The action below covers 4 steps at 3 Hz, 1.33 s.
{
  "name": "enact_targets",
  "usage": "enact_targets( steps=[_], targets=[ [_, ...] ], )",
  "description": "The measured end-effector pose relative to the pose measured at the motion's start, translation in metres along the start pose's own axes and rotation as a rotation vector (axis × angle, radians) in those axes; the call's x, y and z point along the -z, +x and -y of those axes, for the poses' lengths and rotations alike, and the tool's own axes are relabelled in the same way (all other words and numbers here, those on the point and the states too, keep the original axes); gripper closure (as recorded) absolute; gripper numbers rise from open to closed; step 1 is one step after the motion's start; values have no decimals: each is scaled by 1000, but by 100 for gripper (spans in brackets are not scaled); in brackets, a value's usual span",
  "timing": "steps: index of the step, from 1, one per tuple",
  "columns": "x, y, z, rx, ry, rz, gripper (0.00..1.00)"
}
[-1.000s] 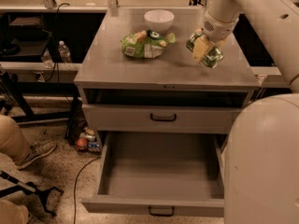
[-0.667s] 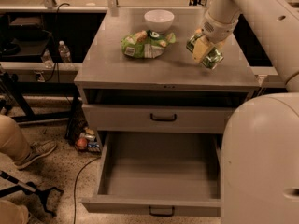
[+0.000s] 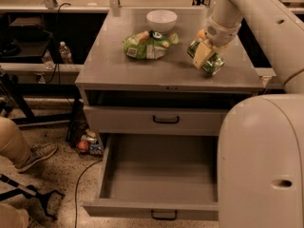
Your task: Pick green can from middle drawer and place on counter
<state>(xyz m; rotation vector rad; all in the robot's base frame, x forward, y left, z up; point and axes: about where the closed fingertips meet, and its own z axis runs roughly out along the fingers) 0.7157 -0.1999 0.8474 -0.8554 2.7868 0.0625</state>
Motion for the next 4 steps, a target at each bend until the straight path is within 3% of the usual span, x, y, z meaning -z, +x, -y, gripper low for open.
enact_targets(
  steps=[1, 4],
  targets=[
    [-3, 2, 2, -7, -6, -8, 2],
    [2, -3, 5, -5, 17, -7, 0]
  ],
)
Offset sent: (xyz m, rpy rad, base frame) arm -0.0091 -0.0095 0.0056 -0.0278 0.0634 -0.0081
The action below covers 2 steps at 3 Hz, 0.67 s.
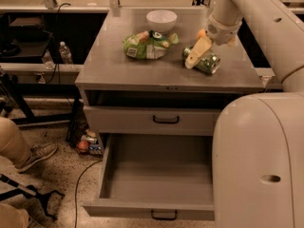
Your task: Pick green can from middle drawer and place on counter
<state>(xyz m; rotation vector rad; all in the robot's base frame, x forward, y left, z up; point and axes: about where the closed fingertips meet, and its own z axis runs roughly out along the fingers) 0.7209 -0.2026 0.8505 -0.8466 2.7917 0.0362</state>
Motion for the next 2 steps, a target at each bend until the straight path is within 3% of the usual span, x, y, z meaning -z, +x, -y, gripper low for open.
enact_targets(
  steps=[2],
  targets=[
    [65, 66, 22, -137, 94, 120, 0]
  ],
)
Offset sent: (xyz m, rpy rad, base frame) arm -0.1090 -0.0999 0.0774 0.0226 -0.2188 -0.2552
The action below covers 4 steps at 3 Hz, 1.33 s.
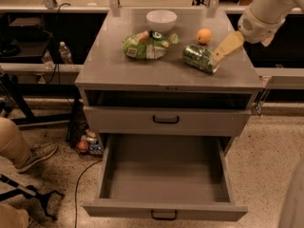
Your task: Pick green can from middle drawer and place on counter
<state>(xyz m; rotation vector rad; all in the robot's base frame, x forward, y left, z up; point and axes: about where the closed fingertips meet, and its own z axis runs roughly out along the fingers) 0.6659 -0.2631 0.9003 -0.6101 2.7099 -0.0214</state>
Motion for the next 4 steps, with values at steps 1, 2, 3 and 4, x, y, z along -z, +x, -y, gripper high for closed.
enact_targets(
  steps=[1, 2, 3, 4],
  targets=[
    [27, 36, 25, -101, 43, 39, 0],
    [51, 69, 53, -203, 77, 74, 0],
    [73, 99, 80, -291, 100, 99, 0],
    [83, 123, 104, -344, 109, 96, 0]
  ],
)
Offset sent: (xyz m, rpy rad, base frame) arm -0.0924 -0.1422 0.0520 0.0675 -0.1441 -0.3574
